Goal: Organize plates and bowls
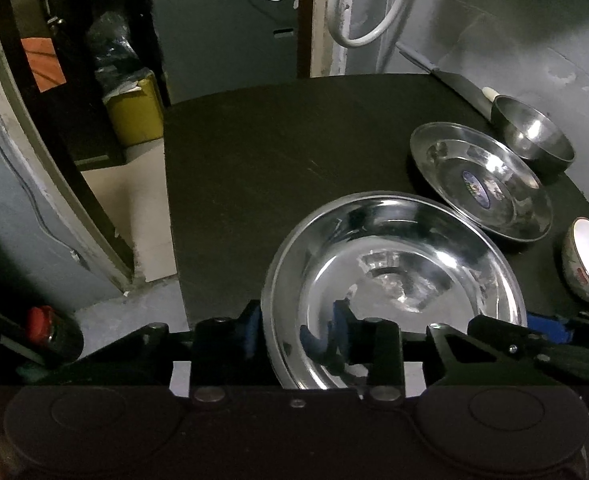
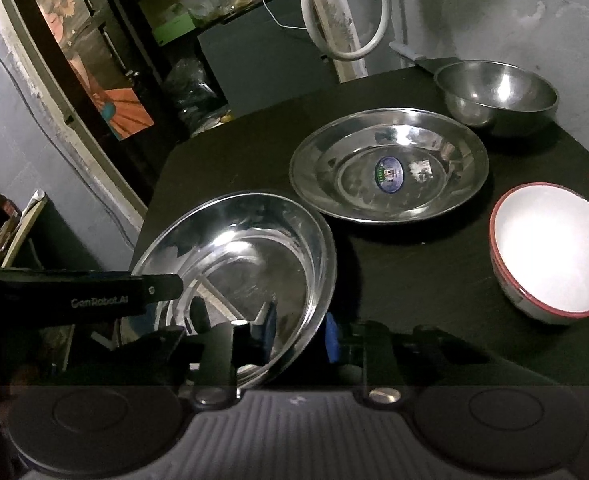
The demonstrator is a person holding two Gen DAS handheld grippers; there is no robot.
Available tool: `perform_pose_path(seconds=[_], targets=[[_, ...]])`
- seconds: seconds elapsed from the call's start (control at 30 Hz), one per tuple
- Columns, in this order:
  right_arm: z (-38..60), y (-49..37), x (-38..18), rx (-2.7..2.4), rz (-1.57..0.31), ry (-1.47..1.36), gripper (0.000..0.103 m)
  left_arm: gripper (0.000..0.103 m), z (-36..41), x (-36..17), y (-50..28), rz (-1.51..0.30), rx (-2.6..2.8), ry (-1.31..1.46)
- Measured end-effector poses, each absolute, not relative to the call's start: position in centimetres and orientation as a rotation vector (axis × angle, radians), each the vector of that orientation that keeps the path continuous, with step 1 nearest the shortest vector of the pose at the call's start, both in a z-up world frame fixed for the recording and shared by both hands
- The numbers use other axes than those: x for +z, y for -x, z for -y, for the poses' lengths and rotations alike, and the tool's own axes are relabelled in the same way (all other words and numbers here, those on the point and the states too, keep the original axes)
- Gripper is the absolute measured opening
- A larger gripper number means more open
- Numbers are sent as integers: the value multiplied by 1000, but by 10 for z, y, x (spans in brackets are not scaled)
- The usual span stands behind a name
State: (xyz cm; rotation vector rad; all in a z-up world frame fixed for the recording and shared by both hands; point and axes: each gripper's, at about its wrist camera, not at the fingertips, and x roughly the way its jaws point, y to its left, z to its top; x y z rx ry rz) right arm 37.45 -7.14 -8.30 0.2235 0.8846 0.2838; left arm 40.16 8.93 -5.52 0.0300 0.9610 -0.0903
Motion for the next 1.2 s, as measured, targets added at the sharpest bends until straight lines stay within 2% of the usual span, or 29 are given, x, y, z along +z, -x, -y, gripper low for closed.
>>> perform_pose_path(seconds=[0.1,0.23,0.7,1.2], targets=[[73,-374,-83,281,-886,-227,20,30,-92,-55,-401,-954,-77,-21],[74,-372,-82,292,-878,-228,20,23,-97,-54,-401,-947,-72,-3],[90,-345,-53,350,-788,-234,19,23,-94,-25,-366,-865,-94,-10],[119,-261,-35,427,-845,-211,20,22,-70,-15,-271,-916,-154,-80]])
